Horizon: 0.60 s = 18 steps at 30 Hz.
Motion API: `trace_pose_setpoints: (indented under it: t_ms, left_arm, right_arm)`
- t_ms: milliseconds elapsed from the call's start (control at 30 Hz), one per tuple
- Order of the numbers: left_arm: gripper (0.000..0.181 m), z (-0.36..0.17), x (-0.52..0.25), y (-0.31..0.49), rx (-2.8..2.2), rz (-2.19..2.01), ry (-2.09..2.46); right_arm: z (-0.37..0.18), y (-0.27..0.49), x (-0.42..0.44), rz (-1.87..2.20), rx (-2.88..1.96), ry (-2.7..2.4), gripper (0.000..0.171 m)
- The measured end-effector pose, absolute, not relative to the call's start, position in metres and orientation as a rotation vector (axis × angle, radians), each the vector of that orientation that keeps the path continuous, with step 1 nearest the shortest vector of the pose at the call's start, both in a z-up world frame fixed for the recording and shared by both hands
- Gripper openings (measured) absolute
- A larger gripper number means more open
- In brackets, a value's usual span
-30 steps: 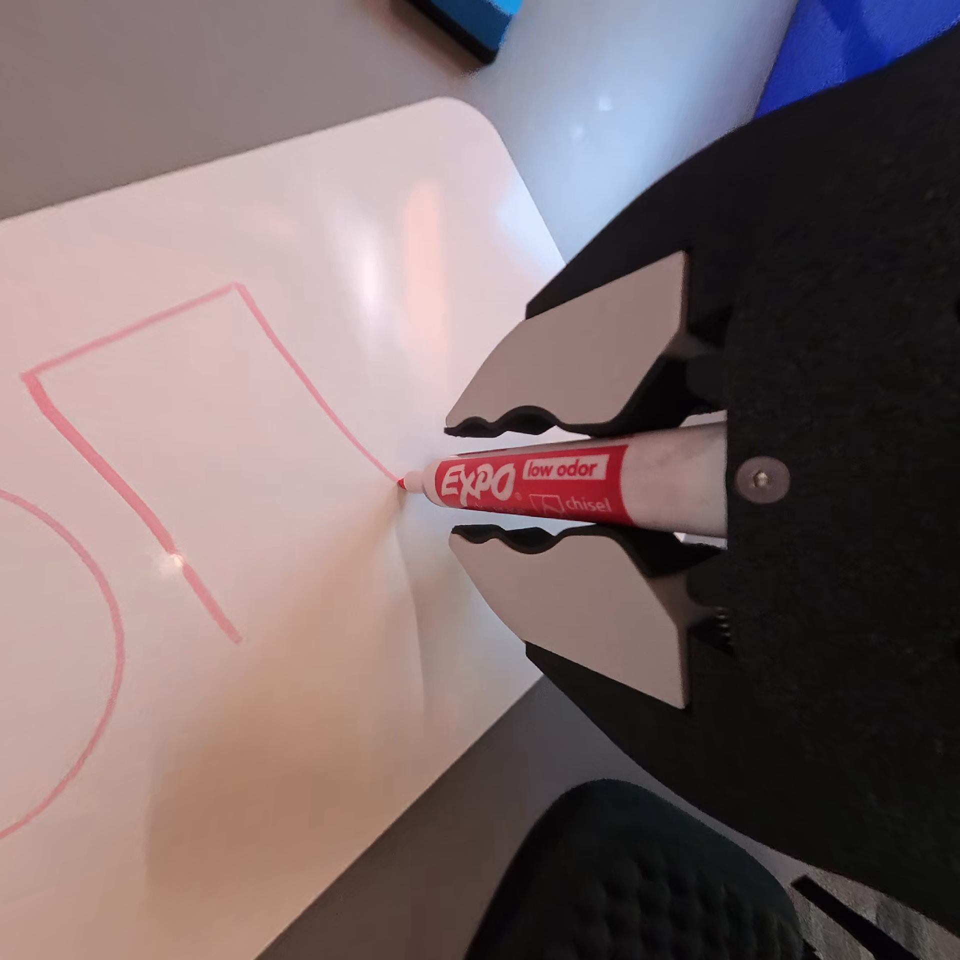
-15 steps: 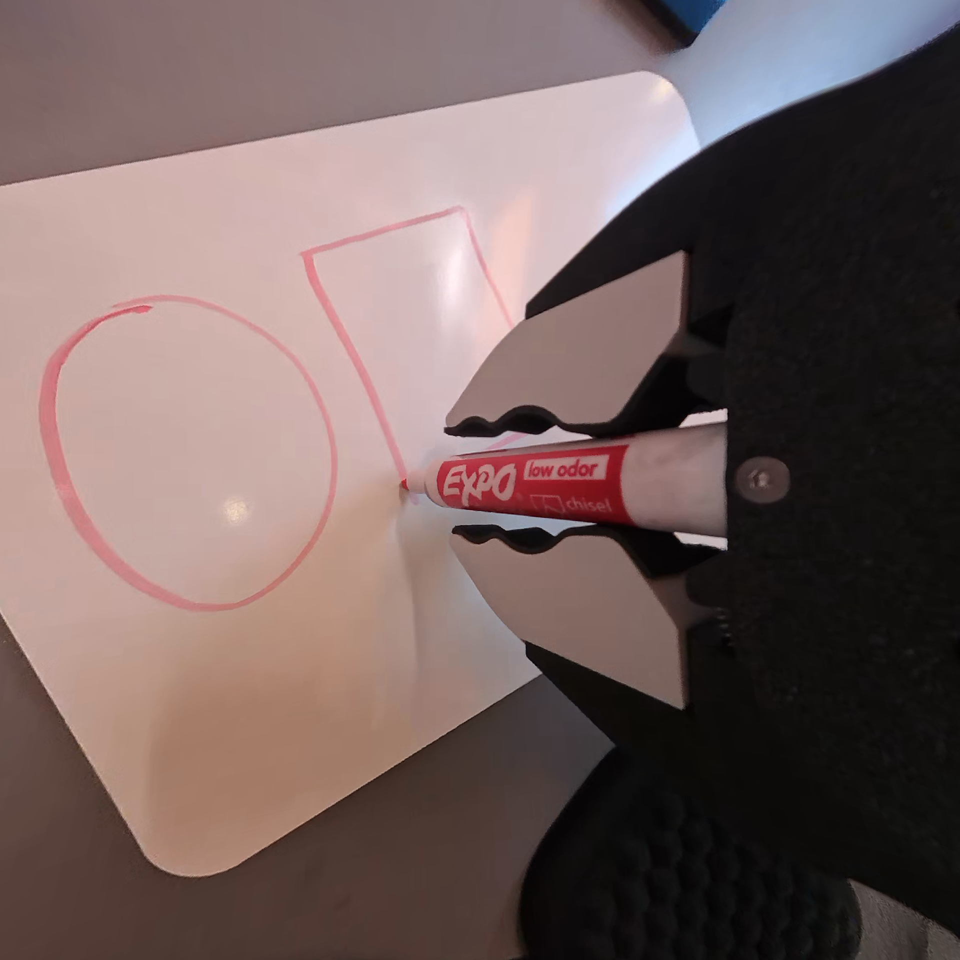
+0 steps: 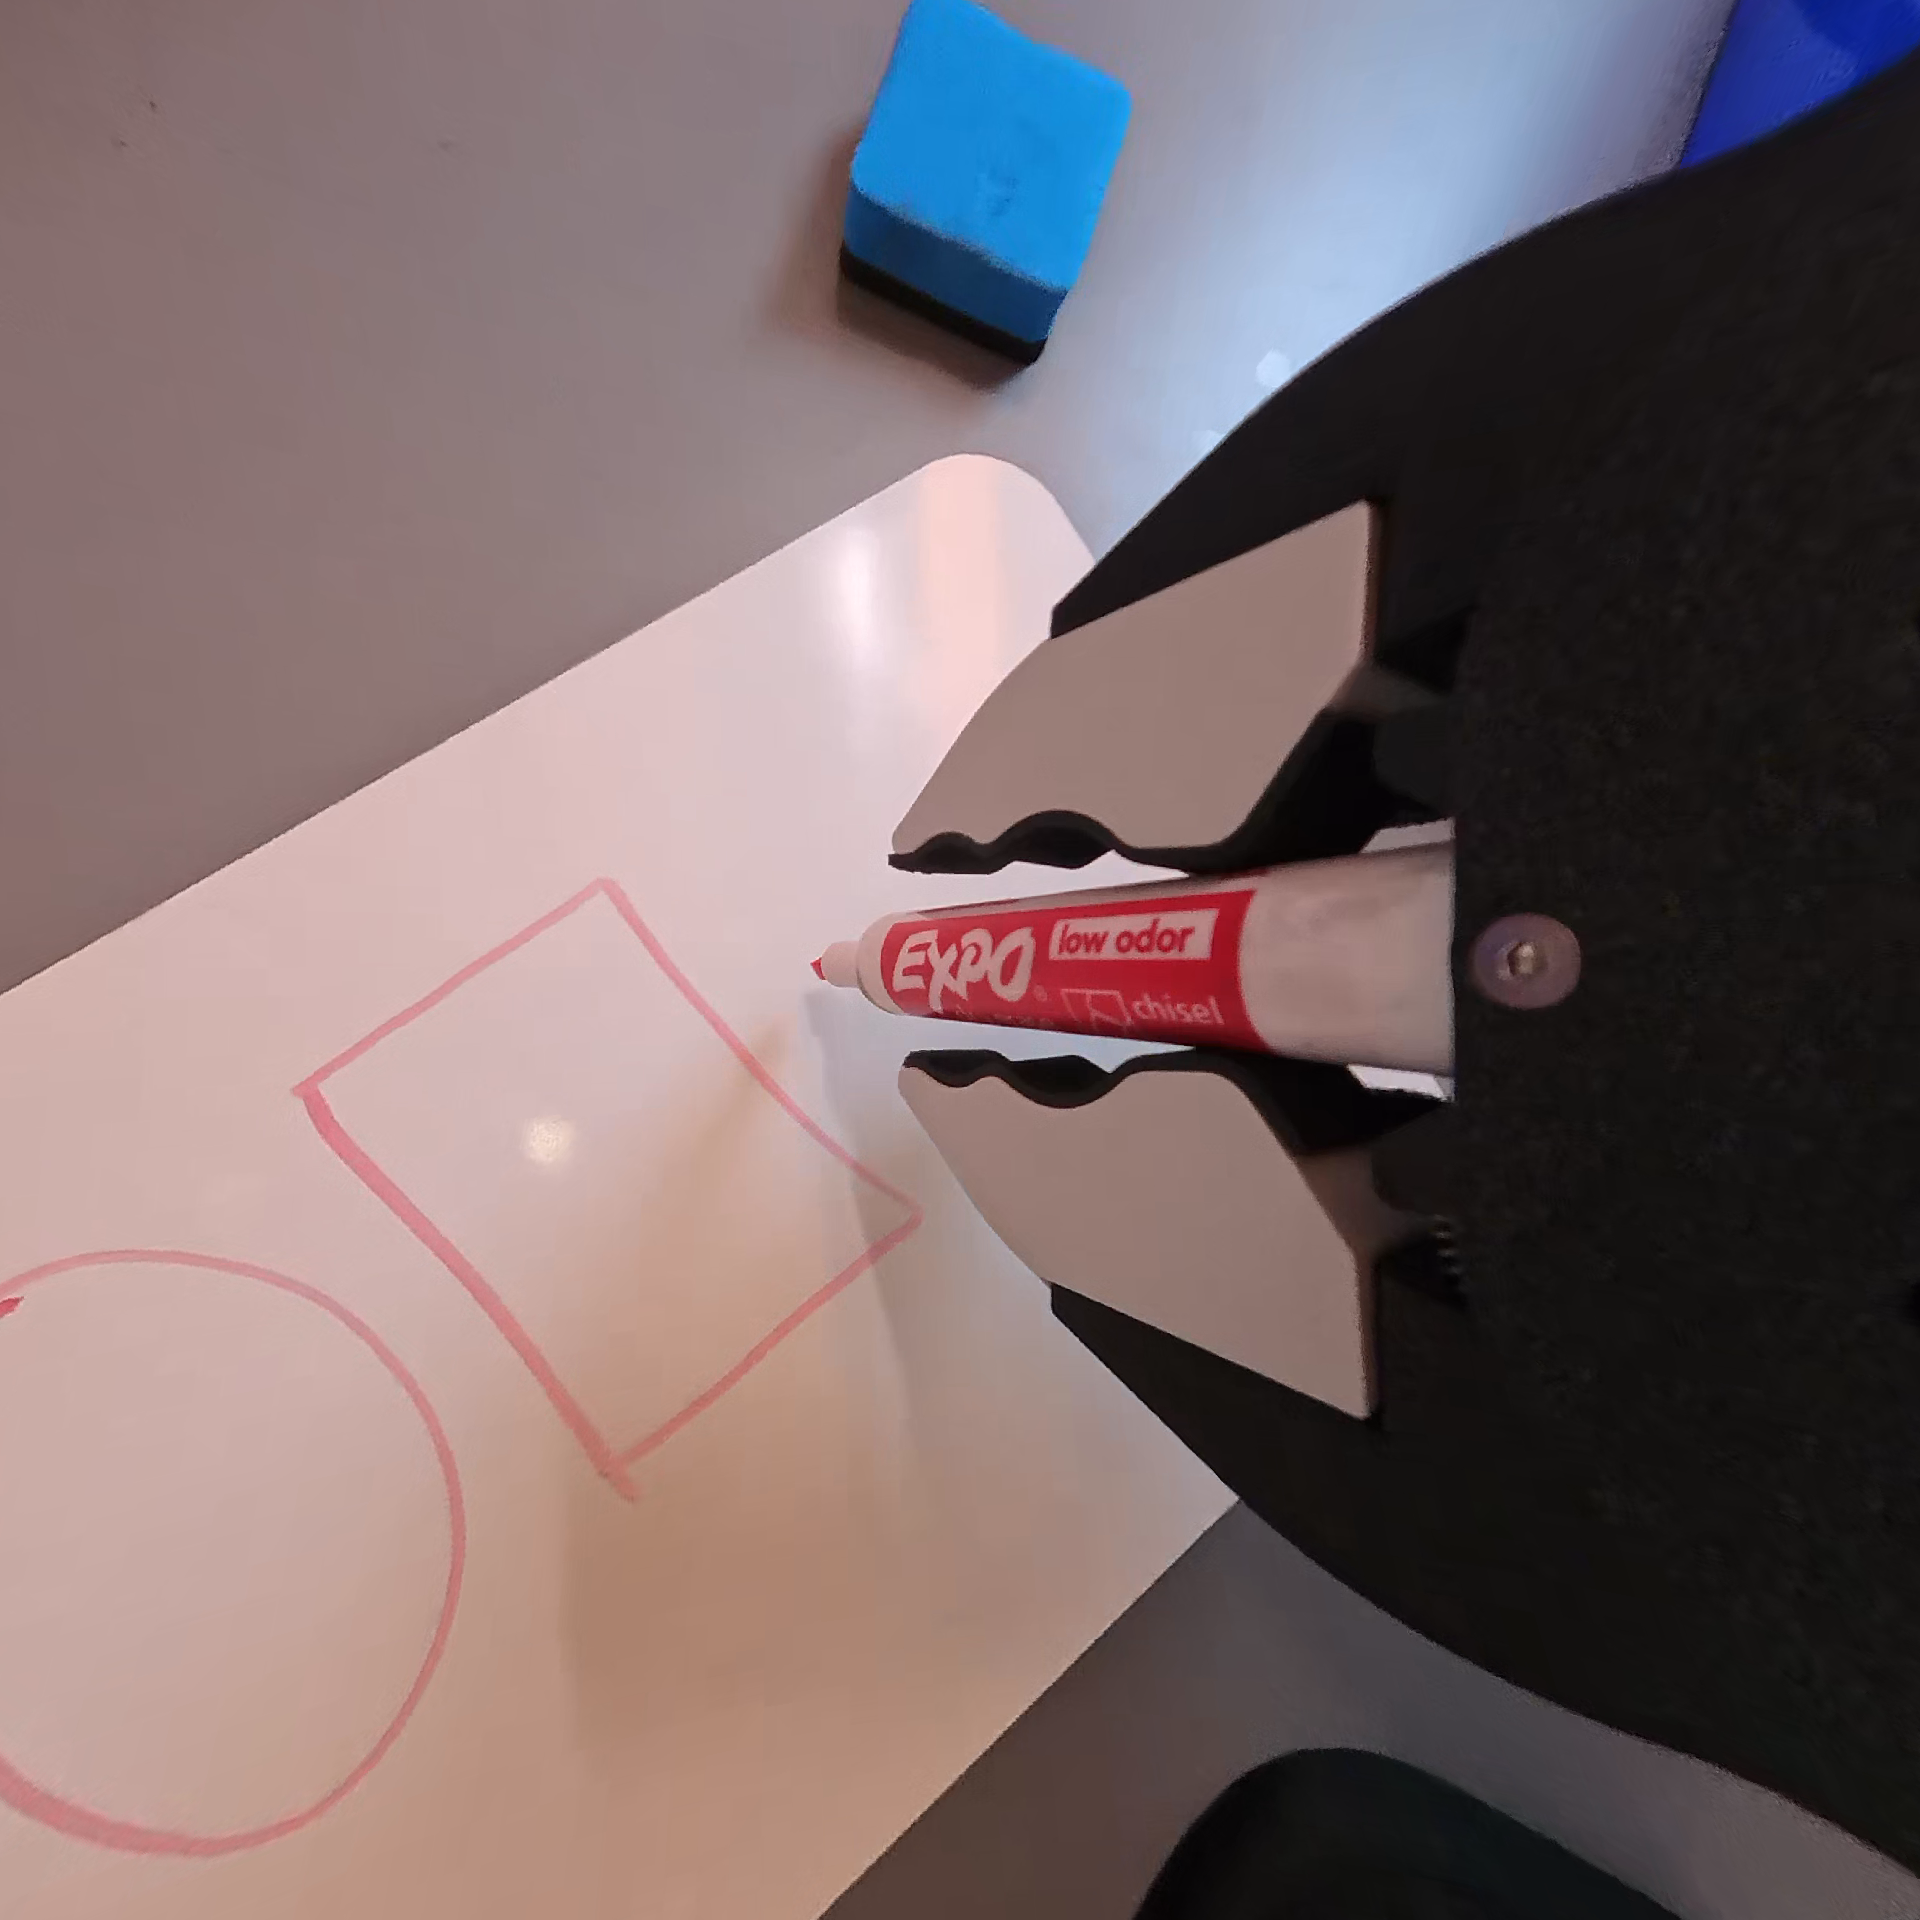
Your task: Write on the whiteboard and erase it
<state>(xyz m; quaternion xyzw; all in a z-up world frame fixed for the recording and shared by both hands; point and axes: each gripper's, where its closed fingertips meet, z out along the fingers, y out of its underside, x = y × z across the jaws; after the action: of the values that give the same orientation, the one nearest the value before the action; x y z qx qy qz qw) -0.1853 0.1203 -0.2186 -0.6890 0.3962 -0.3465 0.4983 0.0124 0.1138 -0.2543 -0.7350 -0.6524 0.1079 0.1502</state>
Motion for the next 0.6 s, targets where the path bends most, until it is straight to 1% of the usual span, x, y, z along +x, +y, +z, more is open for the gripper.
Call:
trace_pose_setpoints:
  t_ms: [400,600]
  left_arm:
    - [0.02,-0.219,-0.185,0.119,-1.666,-0.838,0.965]
    - [0.02,-0.219,-0.185,0.119,-1.667,-0.837,0.969]
  right_arm:
    - [-0.266,0.104,0.009,0.336,-2.129,-1.929,0.034]
    - [-0.265,0.117,0.035,0.201,-2.176,-1.91,0.033]
